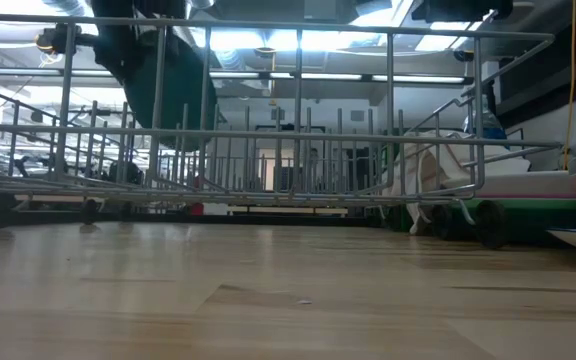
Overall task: Sort dishes
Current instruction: Put the green plate in the dish rack
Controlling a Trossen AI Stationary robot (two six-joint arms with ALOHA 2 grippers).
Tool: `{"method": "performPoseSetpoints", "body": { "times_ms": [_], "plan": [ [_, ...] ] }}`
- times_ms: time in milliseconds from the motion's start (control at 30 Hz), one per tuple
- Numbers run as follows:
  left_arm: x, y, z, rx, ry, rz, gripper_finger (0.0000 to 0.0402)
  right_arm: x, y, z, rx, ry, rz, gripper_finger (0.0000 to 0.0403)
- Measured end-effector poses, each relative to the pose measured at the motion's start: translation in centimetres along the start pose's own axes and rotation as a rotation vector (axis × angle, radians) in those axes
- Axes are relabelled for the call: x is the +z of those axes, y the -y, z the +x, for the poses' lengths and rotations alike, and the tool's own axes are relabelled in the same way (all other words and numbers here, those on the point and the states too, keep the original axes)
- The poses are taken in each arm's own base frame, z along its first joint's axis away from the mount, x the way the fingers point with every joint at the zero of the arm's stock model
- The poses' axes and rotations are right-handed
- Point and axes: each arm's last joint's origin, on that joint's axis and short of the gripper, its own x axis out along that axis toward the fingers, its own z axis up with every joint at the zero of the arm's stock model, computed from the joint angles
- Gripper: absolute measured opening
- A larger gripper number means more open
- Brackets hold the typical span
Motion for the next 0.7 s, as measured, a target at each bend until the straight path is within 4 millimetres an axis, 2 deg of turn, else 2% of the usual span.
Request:
{"method": "performPoseSetpoints", "body": {
  "times_ms": [433,700],
  "plan": [
    [-2.4,2.8,1.2,0.037,0.001,0.072,0.0005,-0.6,-0.2,0.0,0.028,-0.028,-0.054,0.0186],
    [-2.8,3.5,1.0,0.001,-0.020,0.077,0.0005,-0.7,-0.2,0.0,0.030,-0.038,-0.034,0.0186]
  ]
}}
